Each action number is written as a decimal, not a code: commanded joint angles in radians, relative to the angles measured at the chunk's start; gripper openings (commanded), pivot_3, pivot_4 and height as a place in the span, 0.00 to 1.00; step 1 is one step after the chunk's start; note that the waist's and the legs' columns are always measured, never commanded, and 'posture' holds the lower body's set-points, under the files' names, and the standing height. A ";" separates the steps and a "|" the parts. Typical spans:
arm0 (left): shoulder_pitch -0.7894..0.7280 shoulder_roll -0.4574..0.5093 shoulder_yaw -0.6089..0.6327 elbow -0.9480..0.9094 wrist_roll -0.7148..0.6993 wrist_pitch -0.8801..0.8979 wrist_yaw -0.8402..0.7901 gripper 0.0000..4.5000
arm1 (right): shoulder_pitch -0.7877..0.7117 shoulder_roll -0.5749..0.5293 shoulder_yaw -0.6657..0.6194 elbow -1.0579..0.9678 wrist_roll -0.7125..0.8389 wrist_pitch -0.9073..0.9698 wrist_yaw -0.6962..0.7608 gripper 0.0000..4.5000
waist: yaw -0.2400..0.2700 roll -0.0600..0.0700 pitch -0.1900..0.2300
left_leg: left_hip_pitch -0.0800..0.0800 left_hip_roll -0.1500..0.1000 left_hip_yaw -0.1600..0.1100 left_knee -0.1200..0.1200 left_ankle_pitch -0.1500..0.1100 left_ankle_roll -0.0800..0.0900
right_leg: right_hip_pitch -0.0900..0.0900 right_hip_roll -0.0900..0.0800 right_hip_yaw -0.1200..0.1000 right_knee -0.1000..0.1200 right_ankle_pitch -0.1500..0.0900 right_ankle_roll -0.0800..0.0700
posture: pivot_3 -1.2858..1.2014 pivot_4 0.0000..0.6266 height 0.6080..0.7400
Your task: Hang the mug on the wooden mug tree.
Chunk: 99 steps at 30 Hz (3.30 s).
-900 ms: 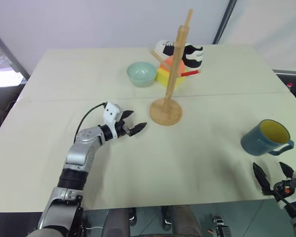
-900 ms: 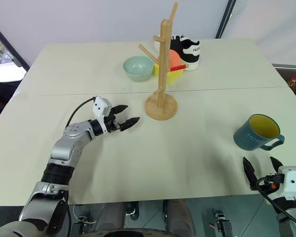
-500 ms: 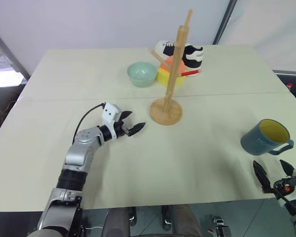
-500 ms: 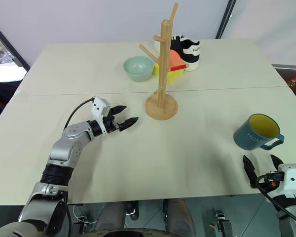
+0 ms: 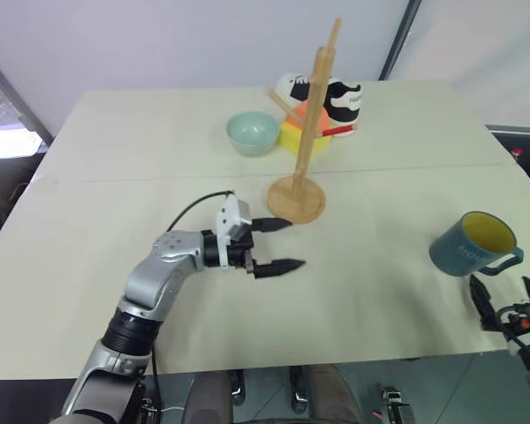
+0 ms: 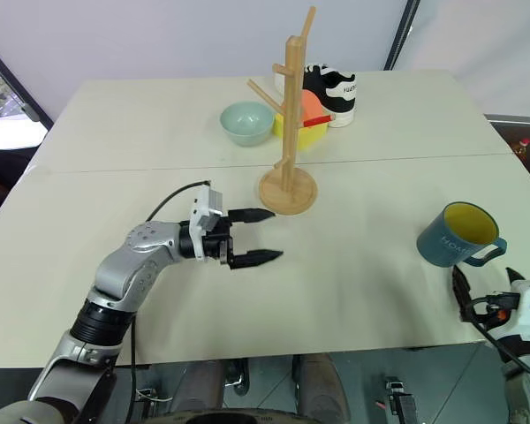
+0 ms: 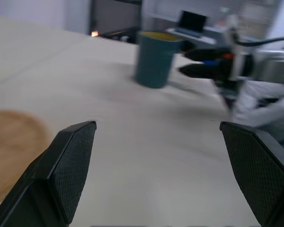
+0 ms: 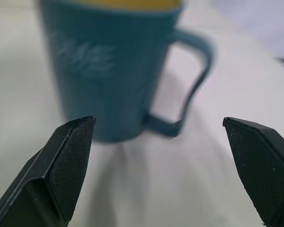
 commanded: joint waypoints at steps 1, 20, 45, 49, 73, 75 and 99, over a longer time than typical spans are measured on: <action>-0.022 -0.005 -0.023 -0.052 -0.019 0.004 -0.012 1.00 | -0.022 -0.013 -0.031 0.007 -0.012 -0.007 -0.032 1.00 | 0.000 0.001 0.000 | 0.000 0.000 0.000 0.000 0.000 0.000 | 0.000 0.000 0.000 0.000 0.000 0.000 | 0.52 0.24 0.86; -0.026 0.005 -0.033 -0.075 -0.019 -0.003 -0.008 1.00 | -0.154 -0.051 -0.027 0.184 -0.051 -0.034 -0.075 1.00 | -0.001 0.002 -0.001 | 0.000 0.000 -0.001 0.006 0.000 0.000 | 0.001 0.001 0.000 0.003 0.001 0.001 | 0.52 0.24 0.86; 0.006 0.033 0.005 -0.100 -0.026 -0.002 0.049 1.00 | -0.242 -0.104 0.086 0.158 -0.015 -0.003 0.079 0.01 | -0.001 0.002 -0.001 | 0.000 0.000 -0.001 0.009 0.000 0.000 | -0.001 0.001 0.000 0.010 0.001 0.002 | 0.52 0.24 0.86; -0.012 0.052 0.075 -0.043 -0.023 -0.031 0.068 1.00 | -0.275 -0.208 0.209 -0.036 -0.074 0.031 0.161 0.01 | -0.009 0.003 -0.001 | 0.000 0.000 -0.001 0.009 0.000 0.000 | -0.002 0.001 0.001 0.011 0.000 0.002 | 0.52 0.24 0.86; 0.019 0.111 0.343 -0.119 -0.172 0.000 0.214 1.00 | -1.298 -0.301 0.644 0.702 -0.247 -0.264 0.614 0.01 | 0.001 -0.003 0.003 | -0.003 0.000 0.003 0.013 0.000 0.006 | -0.009 0.004 0.002 0.014 0.003 0.005 | 0.52 0.24 0.86; 0.028 0.113 0.346 -0.128 -0.174 0.000 0.222 1.00 | -1.328 -0.290 0.650 0.736 -0.251 -0.281 0.628 0.01 | -0.001 -0.003 0.003 | -0.004 -0.001 0.003 0.014 0.000 0.006 | -0.008 0.002 0.003 0.013 0.003 0.005 | 0.52 0.24 0.86; 0.058 0.132 0.361 -0.175 -0.200 -0.010 0.272 1.00 | -1.526 -0.217 0.712 1.012 -0.376 -0.364 0.681 0.45 | -0.005 -0.002 0.003 | -0.004 0.000 0.004 0.016 -0.002 0.004 | -0.009 0.001 0.003 0.014 0.006 0.004 | 0.52 0.24 0.86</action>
